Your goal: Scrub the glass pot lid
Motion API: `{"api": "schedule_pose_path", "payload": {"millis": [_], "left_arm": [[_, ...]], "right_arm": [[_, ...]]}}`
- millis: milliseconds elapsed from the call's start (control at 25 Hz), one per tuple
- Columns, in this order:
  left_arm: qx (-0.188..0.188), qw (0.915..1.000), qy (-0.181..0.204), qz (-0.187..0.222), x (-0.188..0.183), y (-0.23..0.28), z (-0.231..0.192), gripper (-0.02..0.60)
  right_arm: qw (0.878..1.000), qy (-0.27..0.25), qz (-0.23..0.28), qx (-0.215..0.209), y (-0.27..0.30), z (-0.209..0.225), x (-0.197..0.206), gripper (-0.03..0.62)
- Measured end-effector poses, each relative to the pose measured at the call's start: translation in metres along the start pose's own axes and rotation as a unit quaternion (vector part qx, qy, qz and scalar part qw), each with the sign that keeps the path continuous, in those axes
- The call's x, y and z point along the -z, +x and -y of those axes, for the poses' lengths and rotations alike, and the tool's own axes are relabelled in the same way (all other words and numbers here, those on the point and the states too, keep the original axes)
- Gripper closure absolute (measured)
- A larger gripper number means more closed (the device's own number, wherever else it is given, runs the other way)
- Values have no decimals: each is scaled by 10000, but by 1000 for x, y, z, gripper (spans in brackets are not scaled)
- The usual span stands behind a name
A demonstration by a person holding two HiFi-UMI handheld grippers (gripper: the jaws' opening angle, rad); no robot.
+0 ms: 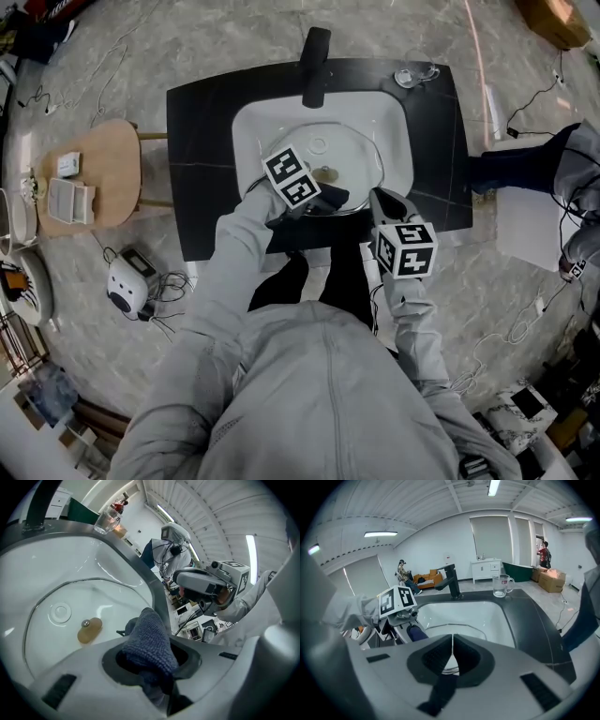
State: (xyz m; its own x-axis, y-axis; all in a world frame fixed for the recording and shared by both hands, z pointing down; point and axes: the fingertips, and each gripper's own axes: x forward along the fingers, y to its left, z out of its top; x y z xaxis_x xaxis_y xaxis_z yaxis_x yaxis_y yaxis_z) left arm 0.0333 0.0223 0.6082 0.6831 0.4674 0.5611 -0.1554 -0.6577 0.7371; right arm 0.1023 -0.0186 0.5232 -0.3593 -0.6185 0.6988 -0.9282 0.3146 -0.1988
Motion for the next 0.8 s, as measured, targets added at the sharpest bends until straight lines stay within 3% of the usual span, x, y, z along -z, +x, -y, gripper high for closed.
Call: {"api": "schedule_pose_path", "payload": {"millis": [320, 560, 800], "left_arm": [[-560, 9983, 50, -179, 18, -19, -18, 471], [-1128, 9918, 386, -467, 27, -28, -37, 469], [-1590, 9851, 406, -517, 32, -37, -55, 460]], "right_arm": [[10000, -66, 15, -66, 3, -15, -1, 565], [9998, -127, -34, -145, 8, -14, -6, 565], [9994, -189, -139, -261, 18, -10, -10, 565]]}}
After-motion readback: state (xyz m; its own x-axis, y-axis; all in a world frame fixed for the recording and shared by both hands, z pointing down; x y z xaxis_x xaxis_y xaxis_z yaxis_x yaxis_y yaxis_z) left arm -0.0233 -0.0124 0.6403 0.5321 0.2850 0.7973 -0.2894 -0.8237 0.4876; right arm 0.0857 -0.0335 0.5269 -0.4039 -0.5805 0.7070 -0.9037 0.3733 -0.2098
